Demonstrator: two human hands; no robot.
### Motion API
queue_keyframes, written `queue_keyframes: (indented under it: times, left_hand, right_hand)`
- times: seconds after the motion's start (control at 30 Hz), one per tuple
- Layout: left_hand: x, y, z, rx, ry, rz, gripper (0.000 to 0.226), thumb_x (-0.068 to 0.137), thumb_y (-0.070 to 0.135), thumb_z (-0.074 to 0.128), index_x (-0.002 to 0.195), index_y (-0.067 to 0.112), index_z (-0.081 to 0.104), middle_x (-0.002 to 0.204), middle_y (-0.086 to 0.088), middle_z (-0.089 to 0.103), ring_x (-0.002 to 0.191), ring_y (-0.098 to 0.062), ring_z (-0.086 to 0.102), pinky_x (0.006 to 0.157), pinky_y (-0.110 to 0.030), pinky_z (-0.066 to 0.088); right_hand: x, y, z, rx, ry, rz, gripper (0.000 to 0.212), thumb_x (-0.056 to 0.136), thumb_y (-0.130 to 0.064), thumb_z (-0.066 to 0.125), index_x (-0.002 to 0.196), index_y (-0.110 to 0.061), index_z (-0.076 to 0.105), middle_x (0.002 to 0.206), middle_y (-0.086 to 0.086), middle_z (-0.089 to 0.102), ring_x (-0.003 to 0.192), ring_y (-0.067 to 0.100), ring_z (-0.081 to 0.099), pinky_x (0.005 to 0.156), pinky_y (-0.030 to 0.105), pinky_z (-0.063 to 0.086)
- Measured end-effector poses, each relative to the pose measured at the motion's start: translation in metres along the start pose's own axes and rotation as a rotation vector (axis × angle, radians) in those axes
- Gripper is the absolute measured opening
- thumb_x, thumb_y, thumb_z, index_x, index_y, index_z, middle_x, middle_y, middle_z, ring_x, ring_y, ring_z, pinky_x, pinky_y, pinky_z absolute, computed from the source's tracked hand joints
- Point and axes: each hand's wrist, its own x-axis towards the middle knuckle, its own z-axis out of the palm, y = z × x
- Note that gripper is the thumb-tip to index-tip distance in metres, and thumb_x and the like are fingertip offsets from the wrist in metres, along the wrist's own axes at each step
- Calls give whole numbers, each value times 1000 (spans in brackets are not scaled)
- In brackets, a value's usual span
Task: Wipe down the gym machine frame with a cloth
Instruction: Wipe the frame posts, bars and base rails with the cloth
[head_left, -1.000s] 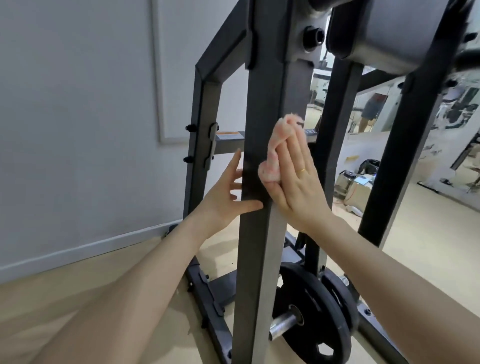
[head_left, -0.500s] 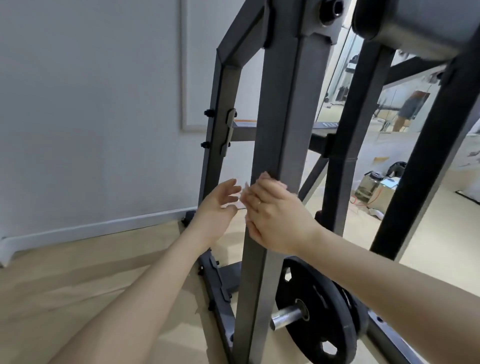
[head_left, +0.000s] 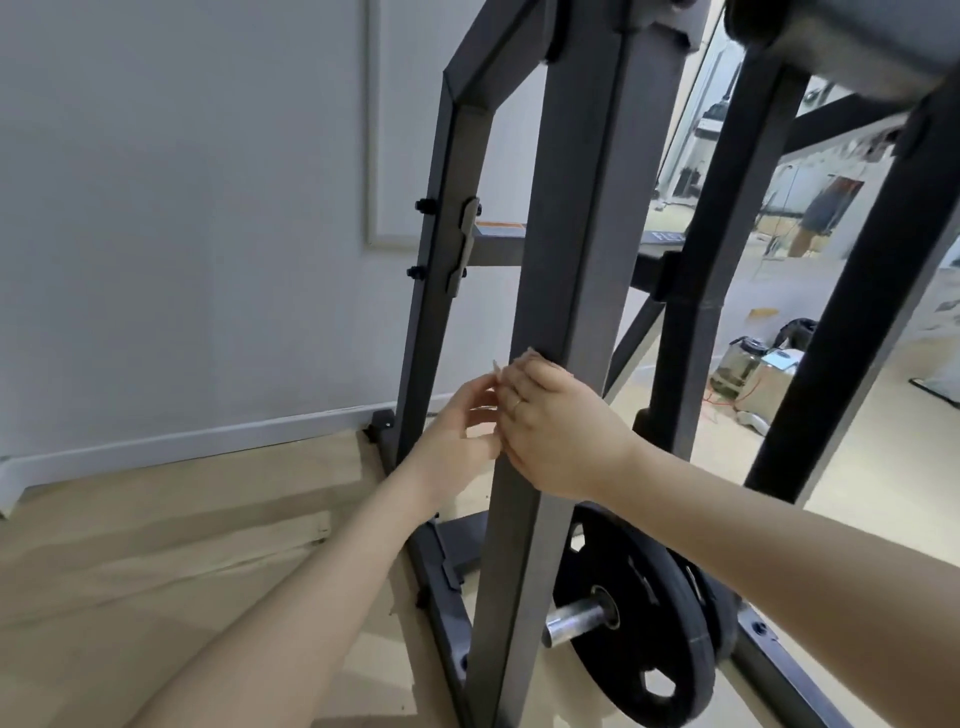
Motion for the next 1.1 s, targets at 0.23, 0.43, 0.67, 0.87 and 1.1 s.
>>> queue_keyframes:
  times: [0.23, 0.43, 0.67, 0.87, 1.1]
  left_hand:
    - [6, 24, -13, 32, -58, 85, 77, 88, -6, 51, 141, 42, 20, 139, 10, 40, 125, -7, 43, 102, -21, 39]
    - [8, 26, 9, 230, -82, 172, 101, 75, 25, 78, 144, 43, 7, 136, 21, 35, 123, 8, 36, 95, -5, 33]
    - [14, 31, -1, 235, -68, 180, 103, 76, 22, 78, 133, 61, 2, 137, 18, 35, 121, 0, 41, 99, -21, 37]
    - [11, 31, 1, 266, -105, 197, 101, 80, 1, 64, 143, 49, 2, 145, 14, 30, 128, -4, 36, 106, -29, 38]
    - [10, 30, 4, 185, -143, 182, 93, 83, -9, 47, 148, 40, 3, 151, 10, 24, 137, -9, 26, 114, -35, 26]
  right_hand:
    - [13, 116, -26, 178, 586, 420, 45, 97, -26, 32, 95, -9, 74, 99, 4, 72, 110, 27, 59, 111, 38, 22]
    - [7, 52, 3, 306, 742, 503, 36, 95, -24, 46, 117, -7, 68, 126, 9, 63, 129, 31, 48, 117, 41, 18]
    - [10, 75, -5, 586, 860, 702, 51, 101, -23, 42, 147, -3, 30, 153, 16, 30, 144, 30, 14, 120, 33, -2]
    - [2, 21, 4, 1083, 880, 849, 60, 102, -25, 40, 149, -2, 13, 159, 14, 5, 148, 25, -2, 120, 28, 3]
    - [14, 75, -13, 965, 1043, 859, 59, 101, -22, 36, 145, 9, 13, 154, 28, 13, 141, -2, -15, 120, 30, -2]
